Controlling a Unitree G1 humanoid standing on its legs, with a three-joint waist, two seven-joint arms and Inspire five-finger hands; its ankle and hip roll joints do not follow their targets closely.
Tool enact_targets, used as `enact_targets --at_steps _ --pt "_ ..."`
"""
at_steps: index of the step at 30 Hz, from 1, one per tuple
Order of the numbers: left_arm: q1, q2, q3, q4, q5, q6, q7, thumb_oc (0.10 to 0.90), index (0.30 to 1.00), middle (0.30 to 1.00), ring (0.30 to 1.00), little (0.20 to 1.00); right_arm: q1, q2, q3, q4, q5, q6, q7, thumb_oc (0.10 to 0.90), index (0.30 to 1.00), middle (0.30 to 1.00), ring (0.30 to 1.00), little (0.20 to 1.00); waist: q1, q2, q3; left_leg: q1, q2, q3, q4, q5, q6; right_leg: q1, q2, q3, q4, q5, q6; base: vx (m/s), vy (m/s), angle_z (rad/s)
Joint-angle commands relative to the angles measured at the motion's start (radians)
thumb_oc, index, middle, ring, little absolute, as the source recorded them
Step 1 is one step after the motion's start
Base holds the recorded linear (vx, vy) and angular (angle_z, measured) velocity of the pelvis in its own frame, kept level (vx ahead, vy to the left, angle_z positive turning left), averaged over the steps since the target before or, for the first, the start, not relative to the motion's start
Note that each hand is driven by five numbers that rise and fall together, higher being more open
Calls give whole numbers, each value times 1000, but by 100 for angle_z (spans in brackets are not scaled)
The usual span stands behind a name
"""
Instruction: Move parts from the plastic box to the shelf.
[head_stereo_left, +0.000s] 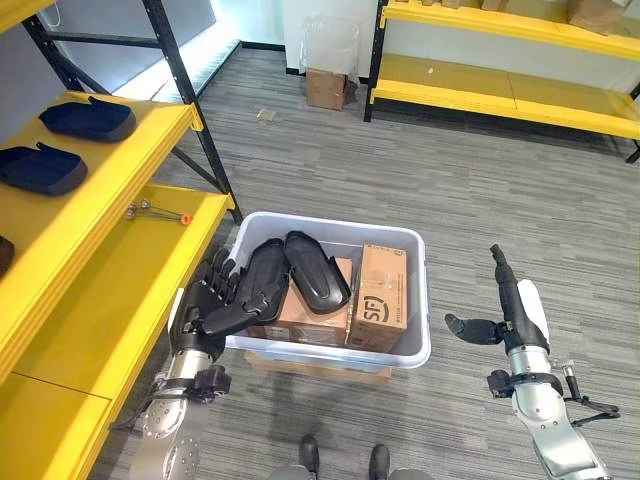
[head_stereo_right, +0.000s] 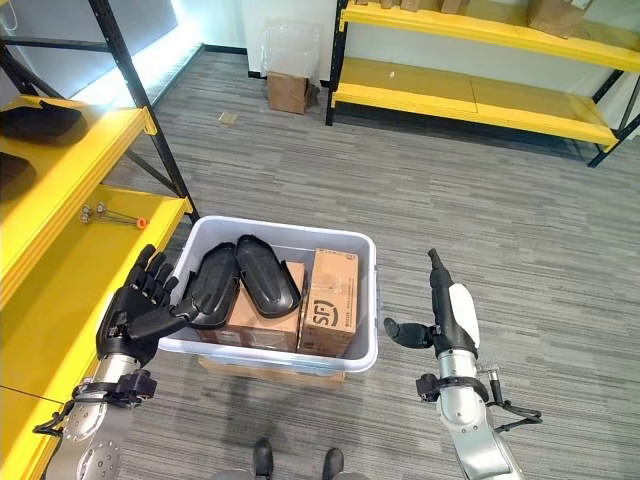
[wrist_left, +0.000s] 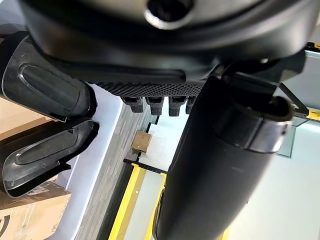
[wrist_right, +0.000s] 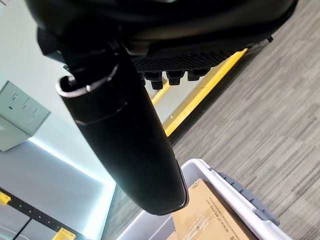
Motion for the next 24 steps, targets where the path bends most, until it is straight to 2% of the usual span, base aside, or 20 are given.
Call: enact_targets --at_steps 1,7,8,10,13,14,17,18,19,24 --pt "-40 63 44 -114 -11 -85 -33 900 1000 1000 1000 1000 -86 -40 -40 -55 -61 -100 -77 900 1000 1000 1000 1000 24 -12 -89 -57 45 39 -1 7 -12 -11 -51 -36 135 -35 71 67 138 -6" --pt "-42 65 47 -112 2 -98 -18 900 1000 1000 1000 1000 -110 -37 -43 -39 -42 -91 -74 900 1000 1000 1000 1000 30 -23 -84 -47 10 26 -1 -11 36 -67 -65 -19 299 23 109 40 140 -1" --pt "-43 66 49 -111 -1 -97 -14 900 1000 1000 1000 1000 -111 -36 -43 -38 -39 -92 -72 900 1000 1000 1000 1000 29 -22 -83 -45 7 23 -1 -14 41 -78 -67 -18 331 37 112 30 179 -2" --pt "-50 70 59 -115 -3 -91 -20 900 1000 1000 1000 1000 -105 -24 -41 -43 -45 -98 -62 900 1000 1000 1000 1000 25 -11 -76 -35 -6 9 -1 -30 63 -146 -66 -12 497 80 121 42 193 -10" --pt "-46 64 53 -124 2 -90 -21 900 1000 1000 1000 1000 -97 -16 -36 -39 -37 -106 -55 900 1000 1000 1000 1000 17 -7 -69 -22 -7 3 -1 -39 65 -211 -59 -13 555 90 120 28 73 -5" --pt "-46 64 51 -125 1 -90 -17 900 1000 1000 1000 1000 -98 -15 -34 -37 -36 -108 -53 900 1000 1000 1000 1000 16 -6 -69 -20 -6 2 -1 -40 64 -216 -60 -16 549 92 119 44 -47 -2" --pt "-59 75 34 -116 -13 -95 -1 900 1000 1000 1000 1000 -100 -19 -36 -32 -21 -131 -50 900 1000 1000 1000 1000 -6 -22 -58 9 4 -2 -1 -61 34 -236 -87 -19 242 131 119 71 -136 0" --pt "-61 77 32 -114 -12 -96 -1 900 1000 1000 1000 1000 -99 -20 -38 -32 -19 -132 -51 900 1000 1000 1000 1000 -8 -24 -56 14 7 -7 -1 -66 31 -238 -94 -13 216 152 123 53 -187 4" --pt "-65 88 18 -125 -3 -99 5 900 1000 1000 1000 1000 -101 -16 -38 -31 -2 -124 -64 900 1000 1000 1000 1000 -15 -23 -48 25 27 -19 -1 -76 23 -254 -110 22 169 173 134 30 -140 22" --pt "-48 73 -2 -139 9 -106 2 900 1000 1000 1000 1000 -92 -23 -49 -25 37 -105 -59 900 1000 1000 1000 1000 -11 -22 -76 42 41 2 -1 -74 -2 -157 -121 -6 52 172 137 71 -103 39"
